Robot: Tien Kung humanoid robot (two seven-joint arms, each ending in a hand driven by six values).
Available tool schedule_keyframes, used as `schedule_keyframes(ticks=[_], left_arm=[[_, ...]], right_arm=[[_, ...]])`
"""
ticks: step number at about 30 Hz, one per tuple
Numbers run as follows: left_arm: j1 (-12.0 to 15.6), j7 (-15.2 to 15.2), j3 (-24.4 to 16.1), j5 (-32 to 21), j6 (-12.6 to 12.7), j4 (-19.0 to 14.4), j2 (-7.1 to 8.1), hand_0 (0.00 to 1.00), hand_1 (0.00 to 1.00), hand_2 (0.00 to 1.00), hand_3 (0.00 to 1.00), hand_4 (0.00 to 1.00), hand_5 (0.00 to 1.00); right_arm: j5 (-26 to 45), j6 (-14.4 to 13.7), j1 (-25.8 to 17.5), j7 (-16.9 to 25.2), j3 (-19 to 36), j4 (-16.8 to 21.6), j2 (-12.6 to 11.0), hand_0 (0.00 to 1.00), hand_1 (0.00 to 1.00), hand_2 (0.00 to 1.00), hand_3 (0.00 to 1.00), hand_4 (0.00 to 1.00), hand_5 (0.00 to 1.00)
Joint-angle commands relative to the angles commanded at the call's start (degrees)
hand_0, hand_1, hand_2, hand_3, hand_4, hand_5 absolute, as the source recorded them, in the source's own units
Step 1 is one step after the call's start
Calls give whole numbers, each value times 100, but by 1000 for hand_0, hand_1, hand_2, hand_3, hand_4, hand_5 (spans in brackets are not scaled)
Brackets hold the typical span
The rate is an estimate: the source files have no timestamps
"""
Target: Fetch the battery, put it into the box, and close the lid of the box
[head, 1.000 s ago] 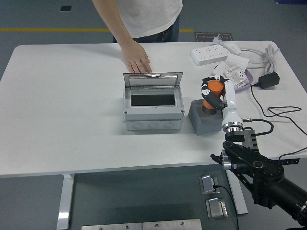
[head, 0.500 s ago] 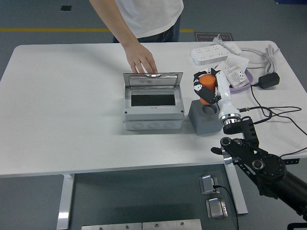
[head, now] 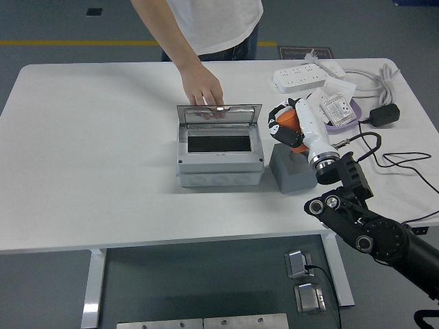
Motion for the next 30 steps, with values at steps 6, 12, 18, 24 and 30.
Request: schedule_keyframes(ticks=[6,12,18,24,30], left_arm=[[31,25,-41,-1,-9,0,5,620,718,666,622,694,530],[50,34,-96,17,-1,0,28,620,717,666,622,694,530],[47,33,-90,-8,-5,0,29,620,717,666,622,694,530],[40,37,-82,-22,-16,0,33,620,717,666,622,693,529],[29,39,-75,-30,-22,0,51,621,718,666,622,693,528]], right_arm=[[-712,526,99,-790,-209,196,15,146,206,221,229,126,64],[-920,721,151,-1184,-357,334,25,136,203,218,224,101,60],[-967,757,251,-1253,-553,406,93,139,202,217,225,78,30],[-1025,900,530,-1397,-944,407,228,138,202,217,225,71,23],[-1003,1142,977,-1578,-1383,268,302,138,202,218,225,67,16]])
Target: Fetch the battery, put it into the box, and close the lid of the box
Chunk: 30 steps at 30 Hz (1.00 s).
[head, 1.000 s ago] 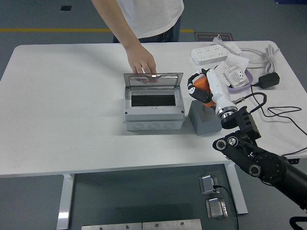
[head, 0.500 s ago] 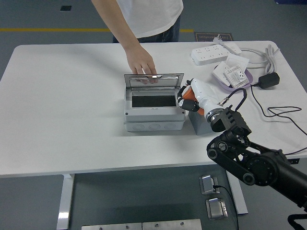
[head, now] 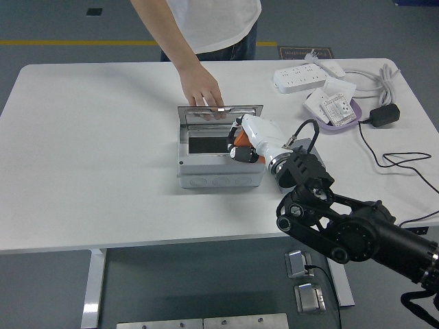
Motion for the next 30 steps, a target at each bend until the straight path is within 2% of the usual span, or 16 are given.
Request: schedule_keyframes(ticks=[7,16,24,30], left_arm=[[-10,11,2,10,-6,0,16,621,717,666,622,693,527],[-31,28,-3,36,-17,0,26,621,718,666,622,692,527],[-46,34,5,60,-29,0,33,621,719,666,622,692,526],[-38,46,2,79,-36,0,37,620,719,666,622,692,526]], right_arm=[[196,167,480,-55,-450,-307,74,137,202,218,224,64,13],[482,231,899,-53,-981,-622,311,138,202,217,224,66,10],[541,219,1152,-27,-1274,-760,511,141,203,219,224,68,7],[479,375,1323,-101,-1503,-784,552,139,202,219,224,67,7]])
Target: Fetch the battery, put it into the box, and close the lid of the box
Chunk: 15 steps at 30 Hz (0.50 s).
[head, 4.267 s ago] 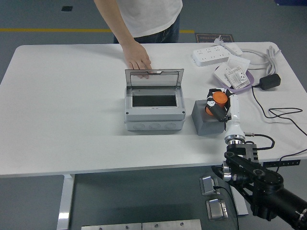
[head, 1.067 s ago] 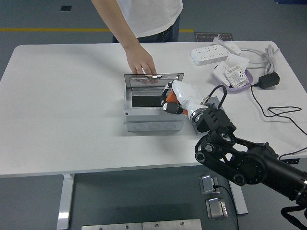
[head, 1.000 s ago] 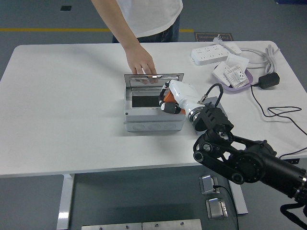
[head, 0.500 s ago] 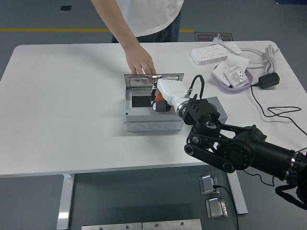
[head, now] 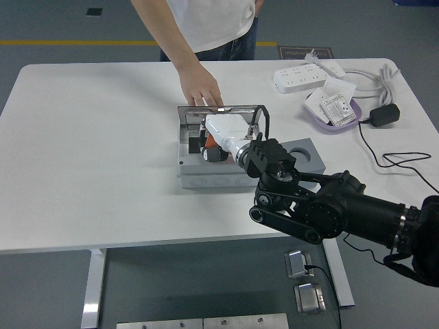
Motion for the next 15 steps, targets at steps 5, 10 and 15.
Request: schedule_keyframes(ticks=[5,10,15], left_arm=[[-1,5,-2,9,-4,0,11,620,719,666,622,692,526],[-14,3,13,2,-8,0,17,621,719,666,623,692,526],[-30,1,24,7,-11,0,33,620,719,667,622,692,526]], right_arm=[[-147,147,155,-56,-120,-33,19,139,202,219,224,67,7],[-269,178,287,-22,-227,-107,17,138,203,219,225,70,7],[-318,77,361,74,-268,-161,21,138,203,220,226,71,7]])
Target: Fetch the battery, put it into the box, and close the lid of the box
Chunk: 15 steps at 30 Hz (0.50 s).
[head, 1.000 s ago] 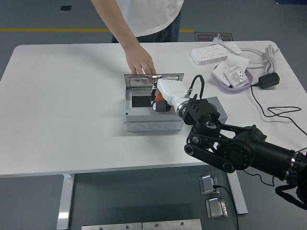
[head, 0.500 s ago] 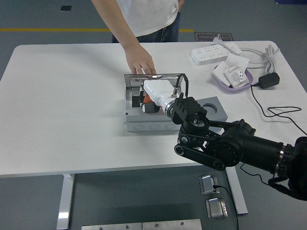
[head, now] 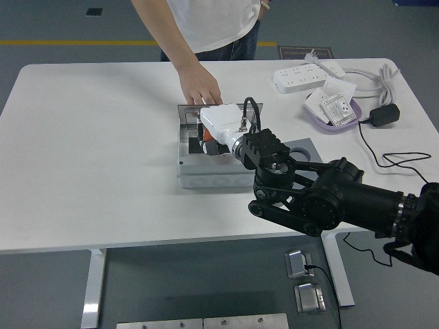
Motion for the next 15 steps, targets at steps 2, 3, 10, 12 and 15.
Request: schedule_keyframes(ticks=[2,3,10,12,15], left_arm=[[-8,-1,5,2,-2,0,4,620,719,667,622,692,526],[-11,-2,11,0,-3,0,6,620,719,667,622,693,526],[-38,-1,14,5,-8,0,10,620,719,667,622,692,526],[-46,1,9,14,-9,0,11,620,719,667,622,692,526],[-58,2,13,15,-12,0,11,620,719,667,622,693,526]], right_arm=[[-9,-63,16,46,-11,-9,6,138,203,220,226,71,7],[-11,-88,20,63,-16,-10,8,138,204,221,226,72,8],[6,-319,20,173,-33,-17,46,139,205,221,227,73,10],[21,-360,12,196,-32,-22,60,139,205,221,227,73,10],[36,-402,-3,229,-36,-26,73,148,211,227,232,76,15]])
